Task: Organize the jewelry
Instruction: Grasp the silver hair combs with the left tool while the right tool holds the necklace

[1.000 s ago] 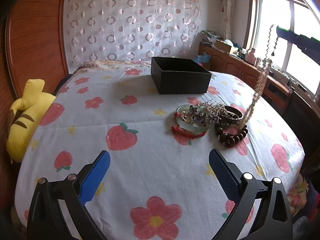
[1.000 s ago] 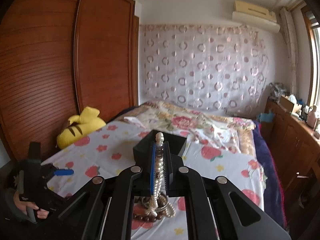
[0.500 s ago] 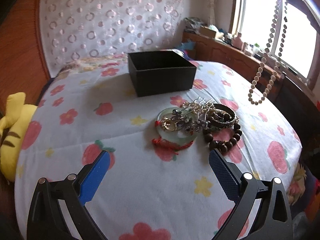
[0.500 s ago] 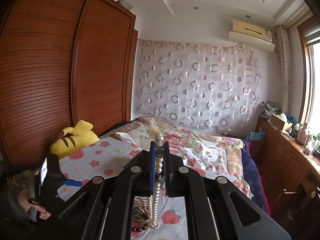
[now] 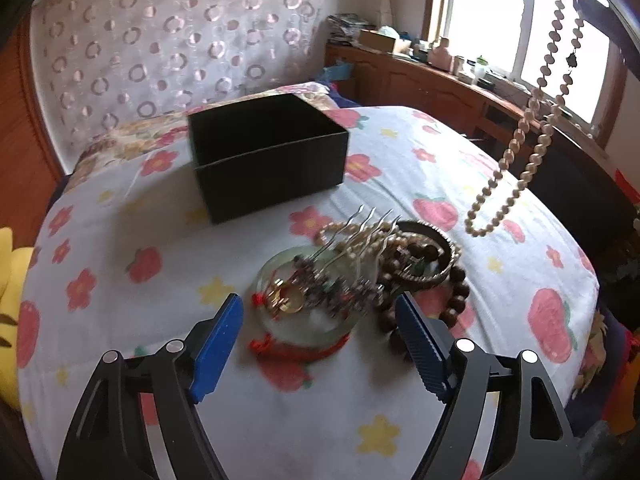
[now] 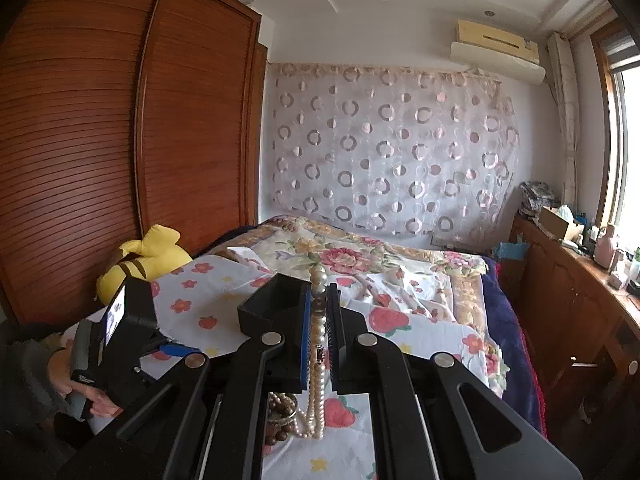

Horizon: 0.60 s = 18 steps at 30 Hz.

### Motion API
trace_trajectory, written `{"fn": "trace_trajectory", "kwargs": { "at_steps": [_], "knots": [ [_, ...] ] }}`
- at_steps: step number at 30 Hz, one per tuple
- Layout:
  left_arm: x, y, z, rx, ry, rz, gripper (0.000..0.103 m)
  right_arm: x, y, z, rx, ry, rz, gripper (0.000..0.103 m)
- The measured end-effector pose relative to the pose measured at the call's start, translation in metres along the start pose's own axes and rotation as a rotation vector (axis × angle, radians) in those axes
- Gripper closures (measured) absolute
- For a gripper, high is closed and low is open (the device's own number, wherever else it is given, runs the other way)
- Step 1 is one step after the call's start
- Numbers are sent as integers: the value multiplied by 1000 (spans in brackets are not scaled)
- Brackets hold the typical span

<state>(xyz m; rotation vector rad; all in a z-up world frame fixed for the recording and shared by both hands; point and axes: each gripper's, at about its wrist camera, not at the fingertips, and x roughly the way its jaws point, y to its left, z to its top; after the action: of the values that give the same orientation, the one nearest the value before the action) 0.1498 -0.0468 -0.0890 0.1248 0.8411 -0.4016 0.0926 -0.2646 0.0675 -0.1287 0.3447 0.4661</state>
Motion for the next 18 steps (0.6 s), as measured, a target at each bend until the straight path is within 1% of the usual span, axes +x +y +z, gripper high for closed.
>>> {"fn": "trace_trajectory", "kwargs": {
  "at_steps": [2, 4, 6, 11, 16, 18],
  "knots": [
    [5, -3, 4, 11, 4, -20, 36, 1, -3, -3, 9, 5, -1, 95],
    [10, -5, 8, 23, 11, -32, 38, 3, -6, -7, 22, 12, 0, 95],
    [16, -5, 10, 26, 27, -36, 41, 5, -9, -8, 29, 19, -1, 95],
    [29, -6, 11, 33, 57, -54, 44, 6, -13, -16, 43, 27, -2, 95],
    [32, -8, 11, 48, 55, -52, 45, 9, -13, -18, 50, 33, -4, 95],
    [30, -8, 11, 50, 49, -62, 51, 9, -13, -19, 51, 35, -4, 95]
  ]
}}
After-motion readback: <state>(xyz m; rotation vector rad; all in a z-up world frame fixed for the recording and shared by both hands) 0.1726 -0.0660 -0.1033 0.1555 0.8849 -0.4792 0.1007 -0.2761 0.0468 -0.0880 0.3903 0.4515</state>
